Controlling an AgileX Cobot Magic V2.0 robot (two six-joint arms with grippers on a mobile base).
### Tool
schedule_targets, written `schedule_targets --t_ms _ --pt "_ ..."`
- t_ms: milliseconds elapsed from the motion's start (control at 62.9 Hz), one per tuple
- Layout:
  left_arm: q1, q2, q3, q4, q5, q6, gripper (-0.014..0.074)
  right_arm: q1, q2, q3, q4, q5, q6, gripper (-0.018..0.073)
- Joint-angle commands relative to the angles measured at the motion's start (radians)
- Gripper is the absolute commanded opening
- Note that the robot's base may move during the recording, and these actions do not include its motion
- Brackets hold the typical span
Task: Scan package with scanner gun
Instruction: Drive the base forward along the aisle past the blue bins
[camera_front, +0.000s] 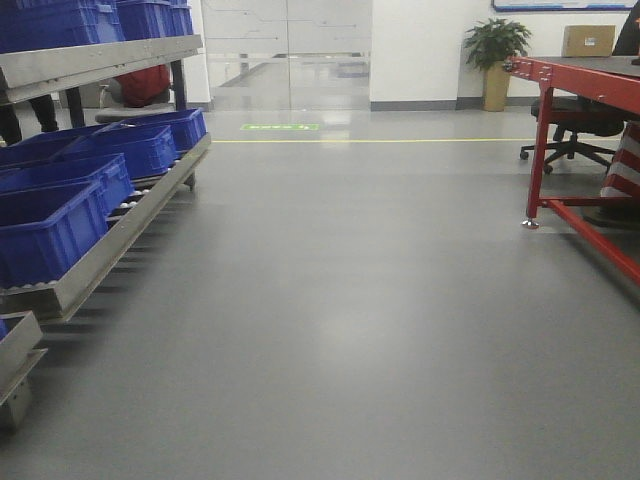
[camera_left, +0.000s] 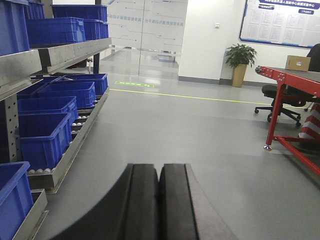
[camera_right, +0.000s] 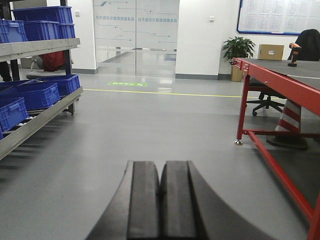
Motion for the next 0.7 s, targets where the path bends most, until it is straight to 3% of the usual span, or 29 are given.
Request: schedule_targets --t_ms 0,683 --pt "-0.005 -0.003 -0.001 -0.001 -0.013 0.001 -0.0111 -0.005 -0.003 0.0 0.003 -0.024 -0.002 -0.0162" --pt "-0.005 -0.003 -0.001 -0.001 -0.013 0.001 -0.0111 -0.005 -0.003 0.0 0.003 -0.024 -0.002 -0.0162"
